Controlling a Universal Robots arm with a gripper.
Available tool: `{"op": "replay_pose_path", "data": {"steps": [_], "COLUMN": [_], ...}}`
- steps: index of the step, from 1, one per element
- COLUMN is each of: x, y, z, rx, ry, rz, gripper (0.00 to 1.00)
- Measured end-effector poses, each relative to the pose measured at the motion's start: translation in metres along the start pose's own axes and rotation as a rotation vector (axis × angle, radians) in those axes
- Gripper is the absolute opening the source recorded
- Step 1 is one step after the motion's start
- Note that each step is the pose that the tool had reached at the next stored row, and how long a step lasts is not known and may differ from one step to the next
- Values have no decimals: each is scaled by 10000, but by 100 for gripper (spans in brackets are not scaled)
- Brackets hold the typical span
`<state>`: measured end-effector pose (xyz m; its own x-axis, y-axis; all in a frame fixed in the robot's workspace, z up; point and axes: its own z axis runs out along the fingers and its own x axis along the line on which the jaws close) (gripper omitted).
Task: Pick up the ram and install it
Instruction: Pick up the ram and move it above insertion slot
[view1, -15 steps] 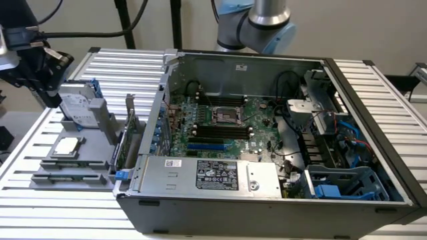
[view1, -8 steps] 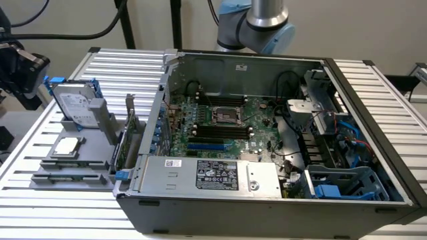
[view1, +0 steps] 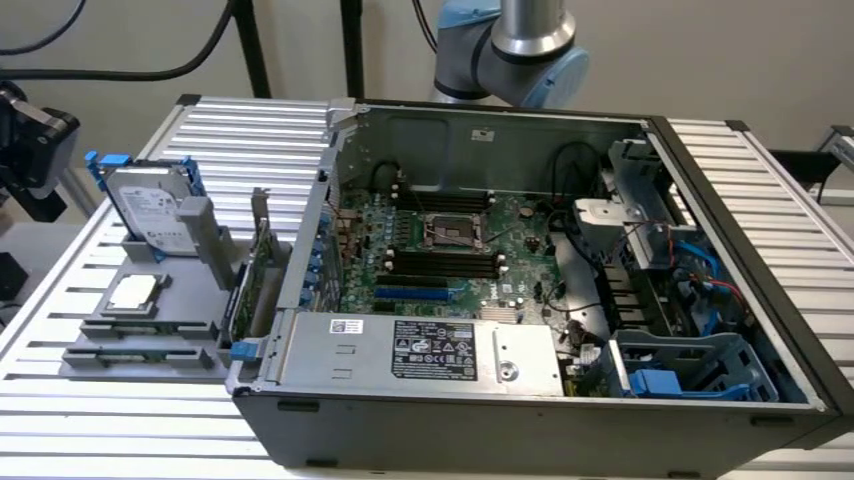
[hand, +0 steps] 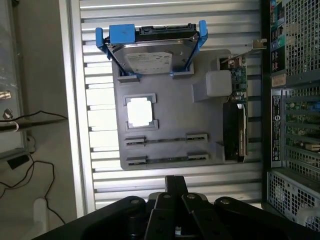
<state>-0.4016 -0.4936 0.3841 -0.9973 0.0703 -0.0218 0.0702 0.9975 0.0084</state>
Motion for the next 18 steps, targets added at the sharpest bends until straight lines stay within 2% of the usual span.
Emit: {"op": "replay_pose_path", "data": {"steps": [11,18], "x": [0,0], "y": [0,0], "z": [0,5], "rx": [0,-27], "ry": [0,10], "rz": [-19,-1239], "gripper": [11,11]}}
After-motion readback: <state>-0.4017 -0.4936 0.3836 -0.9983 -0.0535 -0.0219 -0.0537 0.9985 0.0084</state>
